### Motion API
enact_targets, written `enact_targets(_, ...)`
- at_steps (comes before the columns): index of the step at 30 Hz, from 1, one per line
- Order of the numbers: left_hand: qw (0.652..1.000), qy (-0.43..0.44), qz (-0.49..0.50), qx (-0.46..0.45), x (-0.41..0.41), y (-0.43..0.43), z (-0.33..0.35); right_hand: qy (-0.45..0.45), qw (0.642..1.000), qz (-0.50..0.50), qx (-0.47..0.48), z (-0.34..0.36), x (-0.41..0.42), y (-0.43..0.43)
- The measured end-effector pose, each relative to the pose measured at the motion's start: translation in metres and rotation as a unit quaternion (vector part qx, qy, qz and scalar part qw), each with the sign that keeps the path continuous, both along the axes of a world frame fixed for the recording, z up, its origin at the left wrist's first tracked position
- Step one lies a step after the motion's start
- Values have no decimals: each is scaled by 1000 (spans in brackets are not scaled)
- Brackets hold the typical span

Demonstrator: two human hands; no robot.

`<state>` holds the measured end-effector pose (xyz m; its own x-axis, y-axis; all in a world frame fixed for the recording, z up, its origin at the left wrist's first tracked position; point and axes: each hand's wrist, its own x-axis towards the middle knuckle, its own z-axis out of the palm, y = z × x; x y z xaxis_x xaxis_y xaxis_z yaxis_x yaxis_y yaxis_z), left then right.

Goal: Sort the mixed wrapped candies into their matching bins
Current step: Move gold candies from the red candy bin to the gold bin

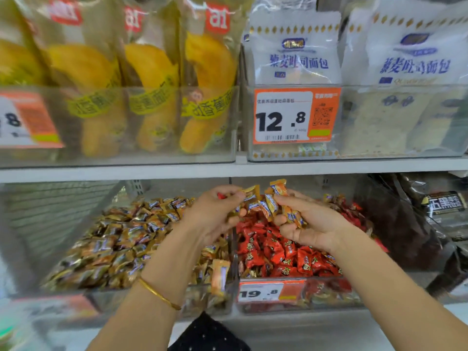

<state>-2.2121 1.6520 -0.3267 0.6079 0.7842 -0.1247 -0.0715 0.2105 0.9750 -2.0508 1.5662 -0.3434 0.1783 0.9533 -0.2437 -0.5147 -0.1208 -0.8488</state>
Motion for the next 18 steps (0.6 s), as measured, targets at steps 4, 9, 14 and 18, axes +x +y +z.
enact_targets(4, 997, 22, 32, 60, 28, -4, -1, 12, 997, -74, -17, -1, 0, 5)
enact_targets(9, 996, 66, -17, 53, 59, -3, -7, -35, 991, -120, -37, -5, 21, -4)
enact_targets(14, 995, 67, -58, -38, 73, -2, -12, -62, 989, -126, -41, -16, 33, -4)
enact_targets(18, 991, 18, -32, -130, 82, -5, -10, -110, 986, -117, -48, -18, 42, -6)
